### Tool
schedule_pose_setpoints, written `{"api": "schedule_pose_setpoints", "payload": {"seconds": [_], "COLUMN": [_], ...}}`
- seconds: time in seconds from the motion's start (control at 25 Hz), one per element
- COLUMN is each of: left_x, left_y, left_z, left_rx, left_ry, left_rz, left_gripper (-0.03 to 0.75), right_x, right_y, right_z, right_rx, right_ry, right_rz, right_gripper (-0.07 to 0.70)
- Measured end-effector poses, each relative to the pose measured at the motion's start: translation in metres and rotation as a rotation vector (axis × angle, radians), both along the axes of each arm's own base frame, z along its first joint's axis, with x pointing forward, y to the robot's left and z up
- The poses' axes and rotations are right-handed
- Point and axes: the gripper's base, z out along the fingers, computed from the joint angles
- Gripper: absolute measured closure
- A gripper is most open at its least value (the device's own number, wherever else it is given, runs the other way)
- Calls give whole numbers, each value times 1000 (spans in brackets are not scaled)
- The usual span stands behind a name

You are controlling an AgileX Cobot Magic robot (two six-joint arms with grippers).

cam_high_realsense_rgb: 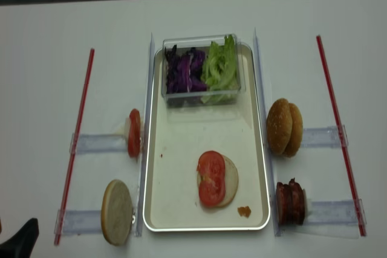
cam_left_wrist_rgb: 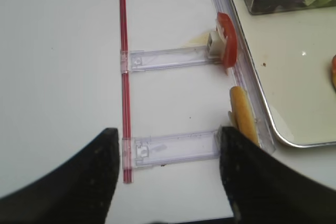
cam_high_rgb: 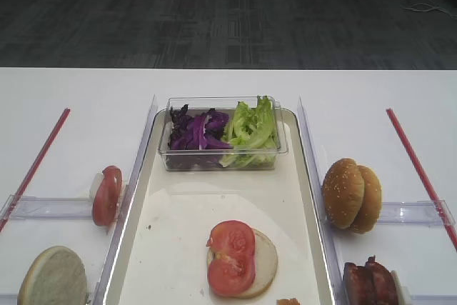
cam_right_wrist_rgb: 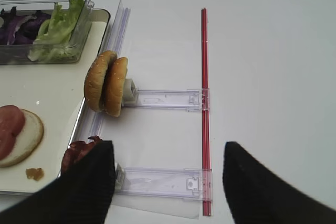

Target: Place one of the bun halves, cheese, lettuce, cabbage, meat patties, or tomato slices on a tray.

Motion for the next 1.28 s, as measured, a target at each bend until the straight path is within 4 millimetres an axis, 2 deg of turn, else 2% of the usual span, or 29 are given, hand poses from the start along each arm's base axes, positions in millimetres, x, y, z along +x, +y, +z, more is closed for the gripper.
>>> {"api": "schedule_pose_setpoints", "payload": {"seconds": [0.24, 1.28], "left_x": [-8, -15], "left_y": [0, 0], "left_z": [0, -2], "left_rx": [3, 18], "left_ry": [-54, -94], "left_rz": [1, -5], "left_gripper": [283, 285], "right_x": [0, 0], "right_y": [0, 0], "right_z": [0, 0], "right_rx": [0, -2], "right_ry": [0, 0], "right_rz": [0, -1], "right_gripper": [178, 178]}}
